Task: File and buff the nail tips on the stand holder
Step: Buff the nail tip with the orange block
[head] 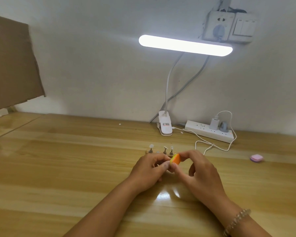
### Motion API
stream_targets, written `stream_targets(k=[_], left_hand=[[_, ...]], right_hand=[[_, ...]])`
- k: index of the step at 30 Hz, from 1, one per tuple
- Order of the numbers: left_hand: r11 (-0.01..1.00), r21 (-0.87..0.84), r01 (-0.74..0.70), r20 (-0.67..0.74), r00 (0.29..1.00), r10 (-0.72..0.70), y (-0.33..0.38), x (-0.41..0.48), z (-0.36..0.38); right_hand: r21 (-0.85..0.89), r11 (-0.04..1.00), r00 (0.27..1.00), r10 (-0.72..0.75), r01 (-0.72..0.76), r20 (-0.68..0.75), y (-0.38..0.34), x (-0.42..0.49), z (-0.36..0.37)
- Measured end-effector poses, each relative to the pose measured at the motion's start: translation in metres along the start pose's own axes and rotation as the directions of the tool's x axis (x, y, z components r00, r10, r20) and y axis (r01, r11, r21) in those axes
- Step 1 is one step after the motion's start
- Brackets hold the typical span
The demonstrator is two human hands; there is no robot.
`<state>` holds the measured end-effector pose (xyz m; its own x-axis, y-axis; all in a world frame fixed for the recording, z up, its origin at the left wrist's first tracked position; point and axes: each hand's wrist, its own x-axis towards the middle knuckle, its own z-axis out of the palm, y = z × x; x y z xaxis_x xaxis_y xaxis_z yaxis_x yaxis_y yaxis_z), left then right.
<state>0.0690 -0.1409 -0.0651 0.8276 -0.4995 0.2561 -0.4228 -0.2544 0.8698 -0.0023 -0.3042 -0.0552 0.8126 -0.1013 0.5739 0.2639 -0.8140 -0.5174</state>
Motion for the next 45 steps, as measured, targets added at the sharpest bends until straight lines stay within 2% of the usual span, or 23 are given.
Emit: stream_targets(k=[3, 6, 10, 14, 18, 22, 24, 26, 29, 31, 38, 43, 45], left_hand=[[1.000, -0.002, 0.012, -0.005, 1.000, -0.012, -0.001, 0.001, -0.001], [1.000, -0.014, 0.006, 0.002, 1.000, -0.006, -0.001, 0.001, 0.001], [1.000, -0.020, 0.003, -0.008, 1.000, -0.003, -0.004, 0.002, -0.001], [0.999, -0.042, -0.004, 0.000, 1.000, 0.004, -0.001, 0.000, 0.001], [1.000, -0.022, -0.010, -0.017, 1.000, 0.010, -0.002, 0.001, -0.001], [1.000, -0.029, -0.005, 0.001, 1.000, 0.006, 0.000, 0.000, 0.000], [1.000, -0.009, -0.011, -0.013, 1.000, 0.011, 0.000, 0.000, -0.001], [1.000, -0.017, -0.006, -0.032, 0.999, 0.006, 0.000, 0.000, -0.002], [0.995, -0.101, 0.021, -0.040, 0.999, -0.026, 0.001, -0.001, 0.001], [0.992, -0.121, 0.038, -0.052, 0.998, -0.045, 0.000, -0.001, 0.001], [0.999, 0.014, -0.031, -0.046, 0.998, 0.031, -0.002, 0.001, 0.001], [0.997, 0.055, -0.050, -0.029, 0.998, 0.051, -0.004, 0.002, 0.000], [0.997, 0.063, -0.040, -0.024, 0.999, 0.042, -0.005, 0.003, 0.001]], right_hand=[[0.031, 0.999, 0.999, -0.017, 0.016, 0.046, -0.004, -0.003, 0.000], [0.011, 0.998, 0.997, 0.062, -0.062, -0.036, 0.002, 0.003, -0.001], [-0.003, 0.999, 0.998, -0.042, 0.043, 0.053, -0.004, -0.004, 0.001], [0.006, 0.997, 0.997, 0.071, -0.071, -0.036, 0.003, 0.004, -0.002], [0.014, 1.000, 0.998, -0.025, 0.024, 0.061, -0.004, -0.004, 0.000], [0.010, 0.997, 0.996, 0.076, -0.075, -0.037, 0.002, 0.003, -0.003], [-0.008, 1.000, 1.000, 0.016, -0.016, 0.018, 0.000, 0.000, -0.001], [0.054, 0.999, 0.999, -0.009, 0.006, 0.052, -0.002, -0.003, 0.001], [0.177, 0.977, 0.985, 0.141, -0.121, -0.101, 0.006, 0.004, -0.003], [0.183, 0.968, 0.968, 0.201, -0.173, -0.151, 0.011, 0.007, -0.004], [0.023, 0.999, 0.999, -0.040, 0.041, -0.032, -0.004, -0.003, -0.001], [-0.027, 0.992, 0.992, -0.121, 0.122, 0.038, -0.007, -0.005, -0.001], [-0.032, 0.997, 0.997, -0.073, 0.073, 0.003, -0.007, -0.001, -0.001]])
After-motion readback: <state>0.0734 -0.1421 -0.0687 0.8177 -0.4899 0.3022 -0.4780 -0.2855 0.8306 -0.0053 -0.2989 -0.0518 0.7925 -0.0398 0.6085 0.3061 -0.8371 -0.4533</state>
